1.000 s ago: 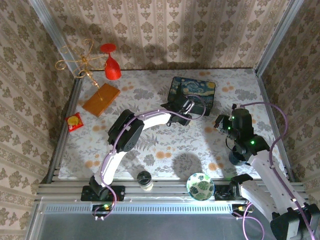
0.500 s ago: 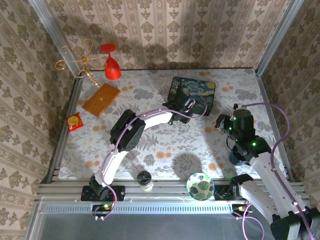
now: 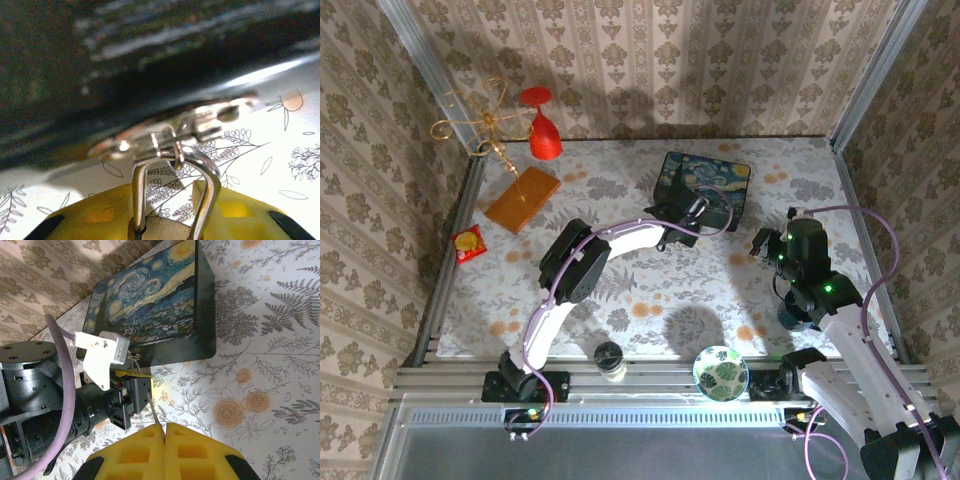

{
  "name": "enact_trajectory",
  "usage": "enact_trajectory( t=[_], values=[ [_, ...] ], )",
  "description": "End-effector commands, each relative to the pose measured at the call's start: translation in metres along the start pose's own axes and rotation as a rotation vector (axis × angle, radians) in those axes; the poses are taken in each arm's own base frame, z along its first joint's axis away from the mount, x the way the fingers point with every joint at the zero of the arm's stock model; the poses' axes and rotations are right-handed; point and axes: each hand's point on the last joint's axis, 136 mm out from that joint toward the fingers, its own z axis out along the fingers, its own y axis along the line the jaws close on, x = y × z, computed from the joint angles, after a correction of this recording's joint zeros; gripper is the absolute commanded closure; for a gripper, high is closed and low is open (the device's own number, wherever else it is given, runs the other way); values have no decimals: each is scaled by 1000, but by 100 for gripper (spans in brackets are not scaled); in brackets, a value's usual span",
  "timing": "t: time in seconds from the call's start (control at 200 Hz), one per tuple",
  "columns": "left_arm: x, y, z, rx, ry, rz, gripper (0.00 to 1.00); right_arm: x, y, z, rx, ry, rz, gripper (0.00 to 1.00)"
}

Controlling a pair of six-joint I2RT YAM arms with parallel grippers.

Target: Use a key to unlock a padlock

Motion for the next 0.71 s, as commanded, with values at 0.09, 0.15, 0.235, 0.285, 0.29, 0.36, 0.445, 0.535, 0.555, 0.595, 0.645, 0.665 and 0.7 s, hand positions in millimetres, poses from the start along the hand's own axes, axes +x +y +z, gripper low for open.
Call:
enact_trajectory(
  t=[0.09,0.15,0.235,0.285,0.29,0.36,0.445,0.535,0.555,0.595,0.645,0.665,0.7],
  values=[
    [2,28,-32,-112,-42,-195,100,12,9,14,-86,34,-11,100],
    [1,33,-40,-128,-62,-249,100,19,16,20,-138,53,-21,100],
    [-2,37,-53,-133,-95,-325,100,30,21,29,-200,79,-32,100],
    [-3,39,-59,-139,-107,-370,100,37,23,34,-224,95,-40,100],
    [-3,39,-60,-138,-107,-374,100,38,23,35,-227,96,-41,100],
    [-7,40,-67,-130,-129,-420,100,47,25,41,-247,120,-59,100],
    [-10,38,-72,-105,-150,-455,100,57,23,49,-239,148,-77,100],
    [-10,32,-71,-74,-148,-472,100,63,20,54,-222,166,-83,100],
    [-10,30,-71,-68,-146,-475,100,64,19,54,-217,167,-83,100],
    [-9,27,-69,-57,-142,-483,100,64,17,55,-209,166,-84,100],
    [-8,20,-67,-40,-138,-487,100,64,14,55,-191,161,-82,100],
    [-7,18,-66,-34,-137,-488,100,63,13,55,-181,158,-82,100],
    [-7,12,-66,-25,-137,-492,100,63,9,55,-161,155,-83,100]
  ],
)
